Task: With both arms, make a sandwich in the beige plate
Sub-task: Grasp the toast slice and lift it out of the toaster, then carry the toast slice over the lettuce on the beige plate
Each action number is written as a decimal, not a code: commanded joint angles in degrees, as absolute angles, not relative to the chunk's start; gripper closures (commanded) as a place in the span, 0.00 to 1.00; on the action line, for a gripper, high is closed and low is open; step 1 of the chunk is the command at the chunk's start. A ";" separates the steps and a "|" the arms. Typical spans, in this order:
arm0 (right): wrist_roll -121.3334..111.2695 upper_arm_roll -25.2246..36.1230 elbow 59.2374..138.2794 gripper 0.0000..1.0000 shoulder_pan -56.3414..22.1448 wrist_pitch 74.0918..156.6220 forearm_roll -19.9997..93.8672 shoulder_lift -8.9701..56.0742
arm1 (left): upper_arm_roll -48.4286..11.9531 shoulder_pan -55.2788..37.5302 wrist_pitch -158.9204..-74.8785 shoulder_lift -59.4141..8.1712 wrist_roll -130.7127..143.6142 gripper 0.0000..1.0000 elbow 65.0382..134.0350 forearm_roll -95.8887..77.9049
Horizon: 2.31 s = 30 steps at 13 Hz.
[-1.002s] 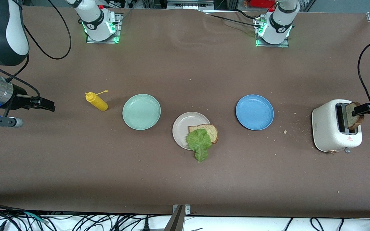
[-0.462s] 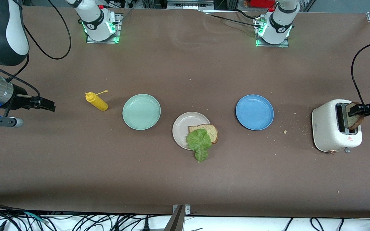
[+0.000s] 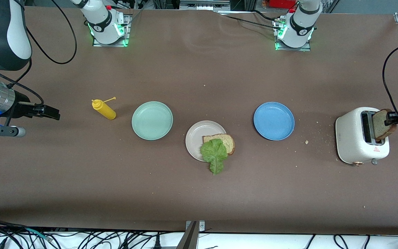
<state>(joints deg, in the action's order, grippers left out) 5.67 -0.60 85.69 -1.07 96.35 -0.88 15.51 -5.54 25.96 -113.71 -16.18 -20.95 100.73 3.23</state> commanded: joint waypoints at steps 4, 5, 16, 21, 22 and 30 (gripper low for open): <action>4.57 -0.79 87.80 0.00 -1.05 97.12 0.09 13.62 | -8.43 25.84 -99.60 -15.47 -21.36 1.00 90.63 3.78; 4.57 -0.79 87.80 0.00 -0.97 96.86 0.09 13.62 | -9.48 25.84 -97.14 -15.47 -21.36 1.00 88.88 3.78; 4.48 -0.70 87.80 0.00 -0.97 96.94 0.18 13.62 | -12.22 22.52 -80.96 -19.84 -16.89 1.00 82.09 -24.57; 4.48 -0.70 87.80 0.00 -0.97 97.03 0.26 13.62 | -12.22 9.08 -85.32 -29.00 -16.08 1.00 81.65 -39.00; 4.48 -0.62 87.80 0.00 -0.97 97.03 0.18 13.71 | -12.22 7.57 -87.78 -29.79 -16.08 1.00 82.00 -41.98; 4.48 -0.62 87.80 0.00 -0.97 96.94 0.26 13.62 | -12.22 -4.04 -102.74 -40.07 -14.85 1.00 82.00 -57.10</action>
<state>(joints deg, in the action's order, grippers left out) 5.65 -0.71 86.04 -1.13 96.48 -0.83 15.41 -12.80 -2.71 -101.87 -37.74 -15.83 83.57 -52.31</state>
